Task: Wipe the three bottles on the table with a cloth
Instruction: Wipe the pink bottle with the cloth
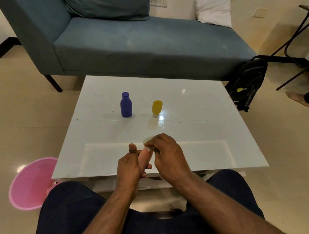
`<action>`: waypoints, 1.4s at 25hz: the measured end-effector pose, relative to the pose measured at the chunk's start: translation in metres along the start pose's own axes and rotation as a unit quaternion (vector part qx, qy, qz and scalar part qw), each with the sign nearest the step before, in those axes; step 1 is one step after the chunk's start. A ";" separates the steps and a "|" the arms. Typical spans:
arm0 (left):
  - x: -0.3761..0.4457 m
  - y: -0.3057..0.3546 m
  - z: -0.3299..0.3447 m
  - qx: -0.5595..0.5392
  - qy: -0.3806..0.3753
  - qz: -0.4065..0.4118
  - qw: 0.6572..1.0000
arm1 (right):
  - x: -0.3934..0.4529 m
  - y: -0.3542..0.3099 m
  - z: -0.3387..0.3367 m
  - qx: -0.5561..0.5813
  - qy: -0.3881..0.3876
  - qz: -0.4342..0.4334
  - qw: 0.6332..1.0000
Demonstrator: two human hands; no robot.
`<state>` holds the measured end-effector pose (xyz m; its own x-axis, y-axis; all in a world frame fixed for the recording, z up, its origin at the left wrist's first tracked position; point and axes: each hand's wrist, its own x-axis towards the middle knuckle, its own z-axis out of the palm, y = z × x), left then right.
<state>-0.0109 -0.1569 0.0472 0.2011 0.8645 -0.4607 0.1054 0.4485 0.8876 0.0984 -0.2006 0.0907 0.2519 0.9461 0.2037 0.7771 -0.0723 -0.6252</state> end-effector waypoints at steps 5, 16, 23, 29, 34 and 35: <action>-0.004 0.005 -0.002 -0.094 -0.038 -0.046 0.994 | 0.007 0.011 -0.002 0.015 0.038 0.045 0.998; 0.001 0.002 -0.007 -0.280 -0.116 -0.139 0.943 | 0.003 0.001 0.004 0.106 0.059 0.070 0.990; 0.011 -0.001 -0.015 -0.337 -0.069 -0.199 0.918 | -0.042 -0.011 0.024 0.079 -0.039 0.061 0.994; 0.006 0.001 -0.009 -0.321 -0.079 -0.184 0.926 | -0.009 -0.005 0.017 0.080 0.001 0.108 0.991; 0.009 0.006 -0.013 -0.392 -0.055 -0.209 0.894 | -0.049 -0.021 0.030 0.089 -0.050 0.089 0.991; 0.009 0.007 -0.013 -0.404 -0.045 -0.213 0.889 | -0.051 -0.022 0.031 0.094 -0.050 0.090 0.990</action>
<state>-0.0214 -0.1429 0.0492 0.3920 0.5722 -0.7203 -0.5355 0.7786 0.3271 0.0510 -0.2374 0.0705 0.3111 0.9504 0.0064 0.6010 -0.1915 -0.7760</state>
